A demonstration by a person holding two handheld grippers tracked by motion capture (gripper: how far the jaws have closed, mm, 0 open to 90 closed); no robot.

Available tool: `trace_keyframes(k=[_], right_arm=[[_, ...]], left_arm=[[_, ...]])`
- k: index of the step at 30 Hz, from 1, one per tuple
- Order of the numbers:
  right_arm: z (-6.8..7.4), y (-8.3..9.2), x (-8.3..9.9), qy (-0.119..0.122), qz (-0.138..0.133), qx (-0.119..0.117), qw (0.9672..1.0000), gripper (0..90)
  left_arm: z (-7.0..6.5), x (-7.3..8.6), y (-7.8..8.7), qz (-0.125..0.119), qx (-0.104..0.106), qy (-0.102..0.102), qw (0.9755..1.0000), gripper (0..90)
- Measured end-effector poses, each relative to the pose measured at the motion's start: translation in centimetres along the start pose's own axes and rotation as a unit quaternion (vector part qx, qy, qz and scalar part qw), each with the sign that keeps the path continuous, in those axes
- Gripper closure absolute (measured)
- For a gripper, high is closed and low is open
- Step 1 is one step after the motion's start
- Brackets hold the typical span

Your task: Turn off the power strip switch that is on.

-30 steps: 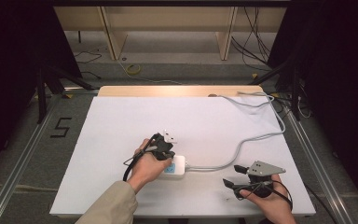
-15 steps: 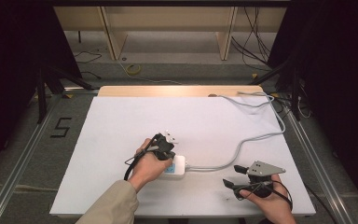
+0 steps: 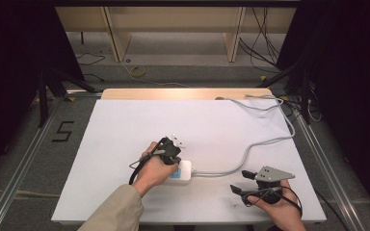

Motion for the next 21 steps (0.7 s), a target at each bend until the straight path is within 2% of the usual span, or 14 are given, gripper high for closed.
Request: trace_keyframes(k=[14,17,21], right_arm=[[0.06,0.01,-0.01,0.000,0.000,0.000,1.0000,30.3],[0.05,0.00,0.00,0.000,0.000,0.000,1.0000,30.3],[0.05,-0.01,-0.01,0.000,0.000,0.000,1.0000,30.3]], left_arm=[[0.04,-0.07,-0.08,0.005,0.004,0.006,1.0000,89.9],[0.05,-0.06,-0.06,0.007,0.003,-0.004,1.0000,89.9],[-0.01,-0.12,-0.08,0.008,0.002,-0.005,1.0000,89.9]])
Point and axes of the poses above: each handheld gripper's, and its own axes: y roughly backward along the jaws, x roughly out of its underside, z roughly to its left, the point moved 7 cm from there along -y, roughly forward along the jaws, and after that the axes turned 12 degrees about -x, right-handed, at the moved point
